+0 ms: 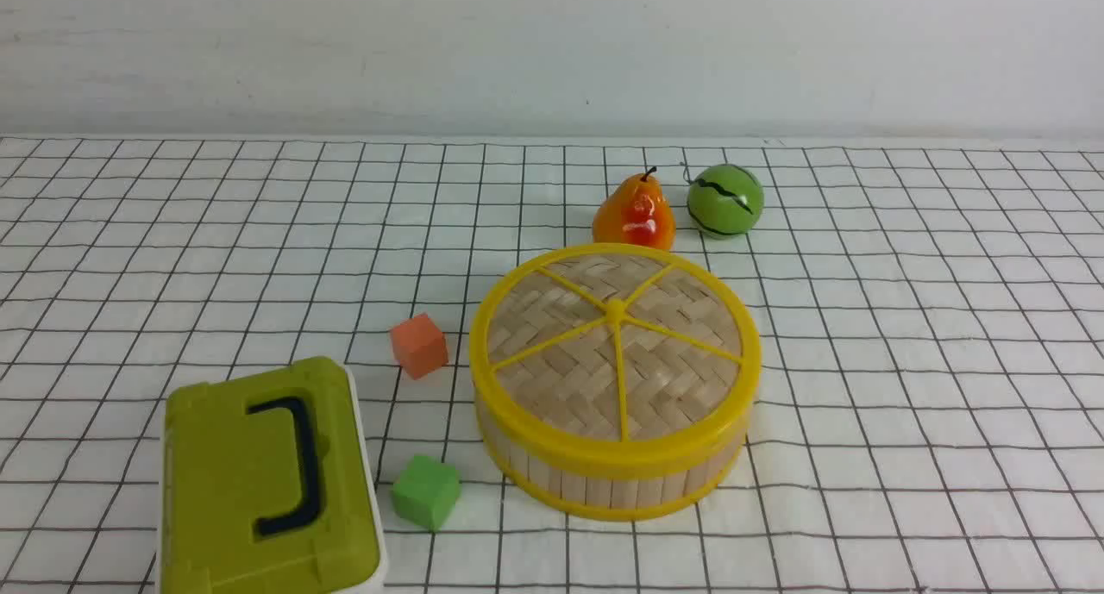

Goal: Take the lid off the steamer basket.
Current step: Use the right arm to lift the lid of the steamer

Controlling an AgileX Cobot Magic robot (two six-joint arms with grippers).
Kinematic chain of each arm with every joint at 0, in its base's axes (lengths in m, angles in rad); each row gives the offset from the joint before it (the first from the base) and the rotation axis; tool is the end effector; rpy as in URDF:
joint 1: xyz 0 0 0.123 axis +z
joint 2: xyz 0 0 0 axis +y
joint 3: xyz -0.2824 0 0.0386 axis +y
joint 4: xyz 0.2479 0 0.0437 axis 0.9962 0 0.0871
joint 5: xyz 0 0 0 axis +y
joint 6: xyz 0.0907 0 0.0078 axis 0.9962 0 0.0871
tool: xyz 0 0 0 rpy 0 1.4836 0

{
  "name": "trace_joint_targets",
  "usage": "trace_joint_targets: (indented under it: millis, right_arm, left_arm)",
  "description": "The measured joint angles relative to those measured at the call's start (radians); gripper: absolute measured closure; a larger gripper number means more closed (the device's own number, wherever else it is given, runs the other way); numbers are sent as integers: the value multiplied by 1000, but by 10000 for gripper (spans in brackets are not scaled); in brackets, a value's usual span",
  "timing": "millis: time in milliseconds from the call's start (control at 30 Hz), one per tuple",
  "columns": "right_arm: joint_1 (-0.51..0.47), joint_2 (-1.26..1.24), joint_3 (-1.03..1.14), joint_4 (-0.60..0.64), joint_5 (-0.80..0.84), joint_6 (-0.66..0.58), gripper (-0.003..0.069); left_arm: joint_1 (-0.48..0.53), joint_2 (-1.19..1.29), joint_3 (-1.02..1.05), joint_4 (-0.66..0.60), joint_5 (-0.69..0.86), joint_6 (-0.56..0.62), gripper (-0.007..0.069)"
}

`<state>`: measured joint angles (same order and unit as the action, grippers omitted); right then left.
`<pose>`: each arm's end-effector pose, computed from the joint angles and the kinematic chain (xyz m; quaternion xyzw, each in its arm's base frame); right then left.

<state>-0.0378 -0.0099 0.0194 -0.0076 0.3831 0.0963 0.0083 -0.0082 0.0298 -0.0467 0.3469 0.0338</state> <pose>0.0523 -0.0022 0.1727 0.0520 0.8048 0.0141 0.5912 0.0535 -0.0010 0.1723 -0.0026 0.7991 -0.0069 0.6011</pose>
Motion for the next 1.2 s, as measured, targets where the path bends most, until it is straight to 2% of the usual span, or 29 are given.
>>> trace_joint_targets:
  millis: [1200]
  right_arm:
    - [0, 0, 0, -7, 0, 0, 573]
  left_arm:
    - [0, 0, 0, 0, 0, 0, 386]
